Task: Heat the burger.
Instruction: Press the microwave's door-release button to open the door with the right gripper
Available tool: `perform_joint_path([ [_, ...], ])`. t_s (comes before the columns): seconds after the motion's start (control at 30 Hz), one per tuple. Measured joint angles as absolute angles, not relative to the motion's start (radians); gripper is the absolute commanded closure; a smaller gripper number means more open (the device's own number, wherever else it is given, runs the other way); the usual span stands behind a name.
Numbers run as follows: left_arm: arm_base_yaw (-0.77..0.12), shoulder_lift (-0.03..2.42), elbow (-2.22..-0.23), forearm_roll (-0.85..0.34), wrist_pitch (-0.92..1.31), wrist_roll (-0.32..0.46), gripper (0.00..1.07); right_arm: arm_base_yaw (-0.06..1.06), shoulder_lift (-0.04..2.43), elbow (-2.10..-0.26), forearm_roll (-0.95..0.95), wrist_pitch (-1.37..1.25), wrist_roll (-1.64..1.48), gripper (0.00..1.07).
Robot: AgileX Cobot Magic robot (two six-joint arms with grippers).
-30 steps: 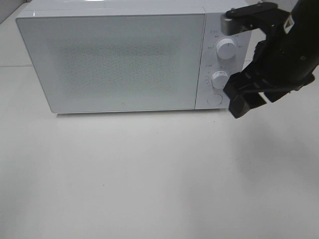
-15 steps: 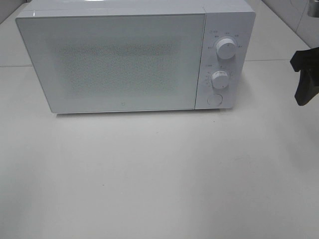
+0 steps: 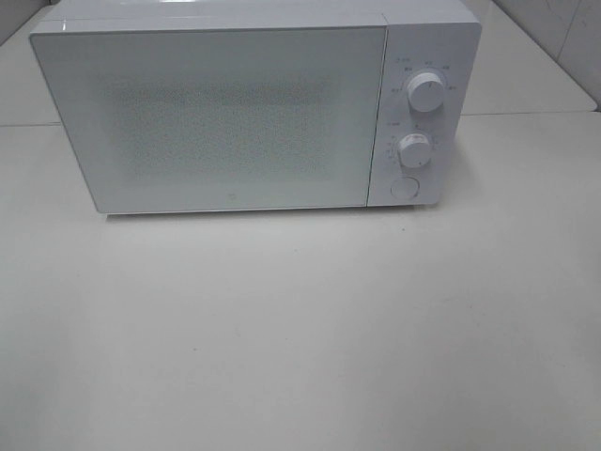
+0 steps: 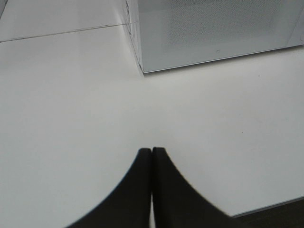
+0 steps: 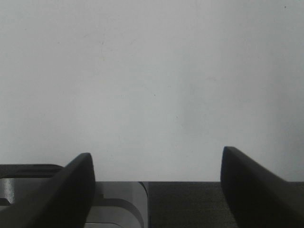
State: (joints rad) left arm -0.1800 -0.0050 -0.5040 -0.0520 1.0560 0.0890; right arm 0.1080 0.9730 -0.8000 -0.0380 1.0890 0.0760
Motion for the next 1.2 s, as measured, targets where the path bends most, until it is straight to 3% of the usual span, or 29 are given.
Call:
perform_joint_path([
  [0.43,-0.18,-0.005,-0.504,-0.052,1.056,0.089,1.06,0.108,0.58,-0.547,-0.083,1.097,0.076,0.38],
  [0.97,-0.18,-0.005,-0.504,-0.052,1.056,0.089,1.06,0.108,0.1,-0.501,-0.083,1.01,0.039,0.39],
  [1.2,-0.18,-0.005,-0.504,-0.052,1.056,0.089,1.06,0.108,-0.003,-0.501,-0.083,1.011,0.039,0.4],
])
